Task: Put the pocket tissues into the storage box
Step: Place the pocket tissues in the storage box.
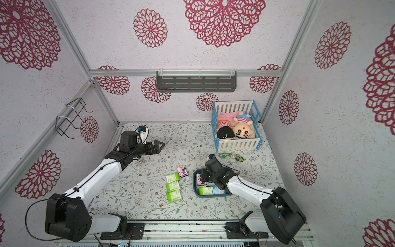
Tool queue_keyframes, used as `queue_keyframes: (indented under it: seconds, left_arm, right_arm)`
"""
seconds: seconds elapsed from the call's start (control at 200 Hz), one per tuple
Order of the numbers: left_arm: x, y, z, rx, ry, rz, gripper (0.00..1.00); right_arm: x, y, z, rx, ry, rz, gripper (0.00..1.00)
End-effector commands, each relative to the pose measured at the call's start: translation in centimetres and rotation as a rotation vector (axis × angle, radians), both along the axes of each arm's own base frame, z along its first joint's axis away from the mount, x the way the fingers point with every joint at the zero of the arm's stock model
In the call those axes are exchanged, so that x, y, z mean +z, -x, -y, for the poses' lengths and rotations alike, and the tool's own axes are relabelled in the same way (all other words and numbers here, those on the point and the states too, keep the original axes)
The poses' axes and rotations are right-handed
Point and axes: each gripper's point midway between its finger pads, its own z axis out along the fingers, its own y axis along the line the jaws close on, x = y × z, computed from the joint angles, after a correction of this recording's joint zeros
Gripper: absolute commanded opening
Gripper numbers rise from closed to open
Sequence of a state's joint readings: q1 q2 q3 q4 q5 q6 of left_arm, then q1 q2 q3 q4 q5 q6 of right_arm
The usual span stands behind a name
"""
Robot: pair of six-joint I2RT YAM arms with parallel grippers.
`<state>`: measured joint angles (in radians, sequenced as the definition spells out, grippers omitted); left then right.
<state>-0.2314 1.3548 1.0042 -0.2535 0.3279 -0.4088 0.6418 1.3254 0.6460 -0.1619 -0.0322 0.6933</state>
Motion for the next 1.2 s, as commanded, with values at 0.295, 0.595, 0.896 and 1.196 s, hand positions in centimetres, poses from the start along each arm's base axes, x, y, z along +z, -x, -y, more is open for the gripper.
queue_keyframes:
  seconds: [0.295, 0.595, 0.896, 1.196]
  left_arm:
    - [1.2, 0.3, 0.3, -0.009, 0.014, 0.002, 0.97]
    - [1.0, -0.1, -2.5, 0.107, -0.004, -0.01, 0.97]
    - [1.3, 0.7, -5.1, 0.174, -0.01, 0.001, 0.97]
    - [2.2, 0.9, -6.3, 0.204, -0.006, 0.023, 0.97]
  right_arm:
    - [3.8, -2.1, -1.7, -0.017, -0.044, 0.1, 0.39]
    - [6.0, -1.9, -0.7, -0.019, 0.01, 0.127, 0.48]
    - [4.3, 1.9, 0.6, -0.011, 0.037, 0.068, 0.35]
    - [2.5, 5.7, -1.1, 0.108, 0.04, 0.036, 0.05]
